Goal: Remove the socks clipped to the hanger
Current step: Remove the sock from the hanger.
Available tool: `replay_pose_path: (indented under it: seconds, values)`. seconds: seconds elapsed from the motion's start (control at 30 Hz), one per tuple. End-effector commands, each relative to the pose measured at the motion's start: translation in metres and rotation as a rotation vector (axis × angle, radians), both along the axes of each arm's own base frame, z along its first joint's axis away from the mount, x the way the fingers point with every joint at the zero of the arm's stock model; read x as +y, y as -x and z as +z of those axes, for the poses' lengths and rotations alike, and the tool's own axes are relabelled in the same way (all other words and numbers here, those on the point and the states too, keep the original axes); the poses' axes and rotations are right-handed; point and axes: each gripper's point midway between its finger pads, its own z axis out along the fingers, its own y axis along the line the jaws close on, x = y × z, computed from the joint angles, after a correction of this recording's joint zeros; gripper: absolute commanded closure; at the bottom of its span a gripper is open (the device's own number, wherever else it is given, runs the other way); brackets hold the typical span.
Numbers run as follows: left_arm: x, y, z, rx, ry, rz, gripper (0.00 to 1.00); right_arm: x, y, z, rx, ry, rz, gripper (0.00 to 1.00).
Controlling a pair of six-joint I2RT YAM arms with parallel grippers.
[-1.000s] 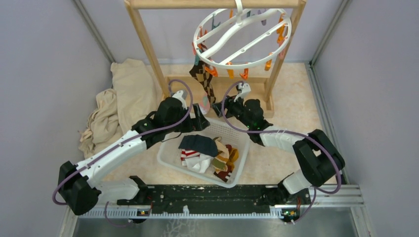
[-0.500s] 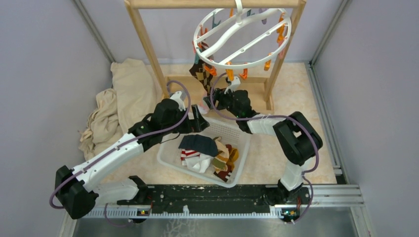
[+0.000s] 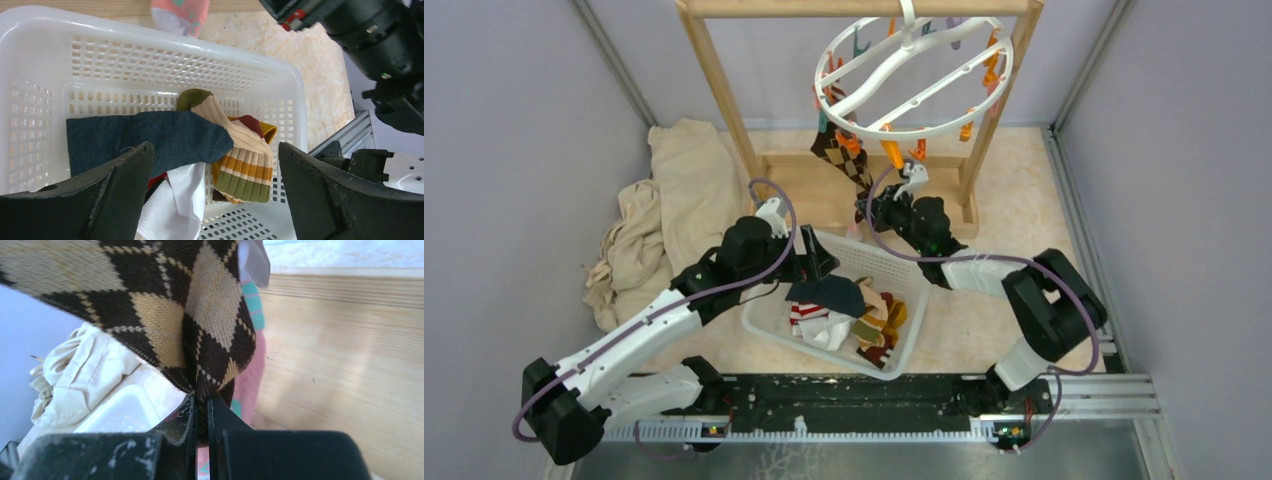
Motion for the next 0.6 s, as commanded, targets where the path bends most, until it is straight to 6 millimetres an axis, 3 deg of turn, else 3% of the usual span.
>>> replay_pose_path:
  seconds: [0.0,0.13,0.27,0.57]
  values:
    - [-0.001,-0.001,0.015,-0.07,0.021,-0.029,0.01,-0.007,0.025,0.066,-0.168,-0.082,0.003,1.0]
    - [-0.004,-0.001,0.024,-0.106,0.011,-0.067,0.01,-0.005,0.045,0.073,-0.176,-0.053,0.028,0.98]
    - [-0.009,0.001,0.031,-0.132,0.031,-0.105,0.01,-0.01,0.052,0.071,-0.162,-0.023,0.008,0.97]
    - [-0.028,-0.012,0.013,-0.17,0.089,-0.132,0.01,-0.015,0.066,0.063,-0.101,-0.035,0.026,0.92]
